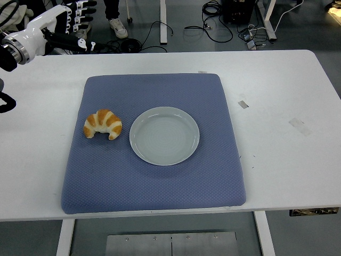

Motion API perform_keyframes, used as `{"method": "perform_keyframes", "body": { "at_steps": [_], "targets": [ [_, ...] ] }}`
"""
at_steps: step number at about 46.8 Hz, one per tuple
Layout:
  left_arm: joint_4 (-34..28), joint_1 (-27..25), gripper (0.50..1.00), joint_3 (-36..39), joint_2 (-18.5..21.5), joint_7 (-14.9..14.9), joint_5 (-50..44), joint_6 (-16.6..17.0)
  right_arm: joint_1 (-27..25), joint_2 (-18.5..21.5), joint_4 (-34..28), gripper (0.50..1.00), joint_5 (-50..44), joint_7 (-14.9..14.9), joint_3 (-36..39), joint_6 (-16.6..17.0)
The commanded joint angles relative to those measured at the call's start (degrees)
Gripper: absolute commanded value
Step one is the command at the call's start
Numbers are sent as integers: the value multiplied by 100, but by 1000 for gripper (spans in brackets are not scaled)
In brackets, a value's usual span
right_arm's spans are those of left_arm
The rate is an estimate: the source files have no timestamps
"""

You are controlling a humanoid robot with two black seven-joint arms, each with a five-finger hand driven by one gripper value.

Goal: Place the bread on the plate

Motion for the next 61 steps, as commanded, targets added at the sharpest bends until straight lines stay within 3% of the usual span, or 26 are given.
{"method": "perform_keyframes", "body": {
  "at_steps": [1, 17, 45, 61],
  "targets": [
    [-244, 11, 978, 240, 226, 37, 36, -10, 1, 0, 5, 1000, 0, 0, 0, 1],
    [-640, -138, 980, 1129, 569, 362, 45, -1, 1, 0, -4, 1000, 0, 0, 0, 1],
    [-930, -288, 980, 1911, 604, 336, 1283, -265, 1, 0, 5, 1000, 0, 0, 0, 1],
    [-877, -24, 980, 1964, 543, 336, 1565, -238, 1, 0, -4, 1000, 0, 0, 0, 1]
  ]
}}
